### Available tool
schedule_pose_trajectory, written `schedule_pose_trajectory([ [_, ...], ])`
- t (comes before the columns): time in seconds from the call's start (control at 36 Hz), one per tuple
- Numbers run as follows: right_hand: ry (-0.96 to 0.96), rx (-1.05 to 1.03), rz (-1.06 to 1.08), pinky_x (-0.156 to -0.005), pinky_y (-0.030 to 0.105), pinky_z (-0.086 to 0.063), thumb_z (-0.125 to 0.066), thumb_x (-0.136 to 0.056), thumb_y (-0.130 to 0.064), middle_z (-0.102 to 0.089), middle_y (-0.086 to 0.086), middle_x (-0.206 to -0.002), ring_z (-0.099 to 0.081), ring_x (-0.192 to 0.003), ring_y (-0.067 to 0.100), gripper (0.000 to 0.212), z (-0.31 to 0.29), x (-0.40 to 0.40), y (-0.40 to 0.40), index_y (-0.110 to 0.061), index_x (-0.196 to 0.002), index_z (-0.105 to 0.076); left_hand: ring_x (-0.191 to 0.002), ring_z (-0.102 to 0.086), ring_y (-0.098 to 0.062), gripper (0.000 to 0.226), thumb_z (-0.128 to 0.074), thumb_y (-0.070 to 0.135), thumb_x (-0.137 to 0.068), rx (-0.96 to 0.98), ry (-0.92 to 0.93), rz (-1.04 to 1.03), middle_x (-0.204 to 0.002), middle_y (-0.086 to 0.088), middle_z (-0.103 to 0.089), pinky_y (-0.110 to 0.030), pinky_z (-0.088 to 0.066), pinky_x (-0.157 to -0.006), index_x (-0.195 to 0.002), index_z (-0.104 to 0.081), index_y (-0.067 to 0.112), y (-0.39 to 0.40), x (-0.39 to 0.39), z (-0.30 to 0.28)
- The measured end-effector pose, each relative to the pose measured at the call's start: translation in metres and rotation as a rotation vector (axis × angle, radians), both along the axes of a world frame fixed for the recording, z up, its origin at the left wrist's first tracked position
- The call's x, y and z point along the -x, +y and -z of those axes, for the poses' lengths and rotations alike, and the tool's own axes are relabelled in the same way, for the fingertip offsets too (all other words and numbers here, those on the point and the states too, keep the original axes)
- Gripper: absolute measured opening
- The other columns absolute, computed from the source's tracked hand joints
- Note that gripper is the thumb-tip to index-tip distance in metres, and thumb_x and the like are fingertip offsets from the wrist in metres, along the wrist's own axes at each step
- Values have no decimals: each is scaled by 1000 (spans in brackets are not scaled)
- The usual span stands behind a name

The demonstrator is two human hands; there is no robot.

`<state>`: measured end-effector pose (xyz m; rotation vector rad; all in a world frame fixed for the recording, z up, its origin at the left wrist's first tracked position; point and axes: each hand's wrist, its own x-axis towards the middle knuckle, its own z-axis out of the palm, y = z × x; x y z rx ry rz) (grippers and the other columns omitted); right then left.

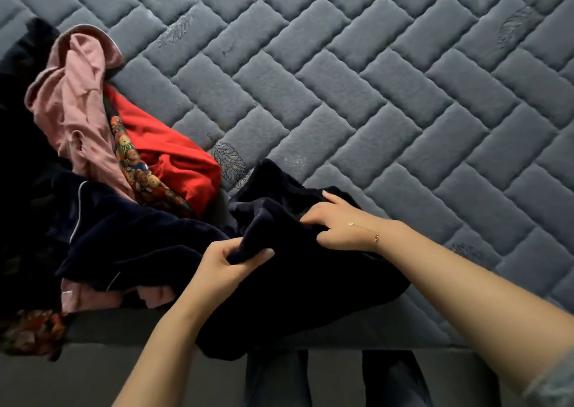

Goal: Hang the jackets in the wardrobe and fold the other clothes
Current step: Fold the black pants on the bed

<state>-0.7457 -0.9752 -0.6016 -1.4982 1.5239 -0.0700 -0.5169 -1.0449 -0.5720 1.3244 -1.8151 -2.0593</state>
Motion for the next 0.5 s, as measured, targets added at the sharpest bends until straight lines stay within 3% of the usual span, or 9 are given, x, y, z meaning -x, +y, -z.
schedule_pose_trajectory([
  [0.06,16,36,29,-115,32,-15,-50,-83,-23,-64,1,-119,-49,-116,15,44,-5,11,15,-20,-126,-59,-55,-49,0,22,-71,30,-78,80,-7,-61,-57,11,-53,-14,-38,-49,-61,-62,18,7,8,-14],
  [0.11,29,56,84,-95,32,-38,-51,-83,-33,-69,0,-99,-55,-94,18,37,-21,25,33,-23,-117,-61,-58,-51,-1,22,-69,30,-77,132,-5,-128,-60,9,-56,-14,-40,-51,-67,-63,12,16,20,-31],
  [0.17,10,44,151,-81,34,-47,-54,-84,-36,-69,-1,-91,-59,-85,16,28,-42,36,58,-26,-109,-62,-61,-53,-1,21,-69,24,-82,153,20,-180,-64,8,-59,-14,-42,-53,-75,-64,5,25,37,-54],
  [0.25,-105,43,249,-75,31,-48,-60,-86,-41,-67,-8,-87,-61,-82,7,22,-83,46,98,-25,-100,-65,-60,-51,4,16,-65,10,-88,226,48,-220,-63,12,-59,-10,-41,-54,-73,-67,11,34,70,-103],
  [0.36,-368,121,475,-55,32,-30,-63,-90,-39,-41,-2,-60,-40,-59,6,42,-156,73,135,-6,-66,-53,-60,-53,2,10,-69,31,-79,186,186,-216,-66,13,-62,-12,-42,-53,-77,-75,23,45,111,-192],
  [0.44,-581,164,683,-59,32,-30,-60,-87,-37,-43,5,-63,-40,-62,14,44,-214,107,151,-4,-59,-53,-62,-59,-5,14,-73,35,-75,63,279,-130,-70,8,-66,-15,-45,-54,-83,-76,24,61,137,-253],
  [0.5,-607,231,693,-77,22,-42,-57,-83,-32,-64,5,-89,-58,-83,11,35,-248,125,158,-5,-62,-65,-61,-63,-6,14,-76,34,-73,-62,340,-110,-71,5,-69,-15,-49,-54,-81,-76,22,73,156,-286],
])
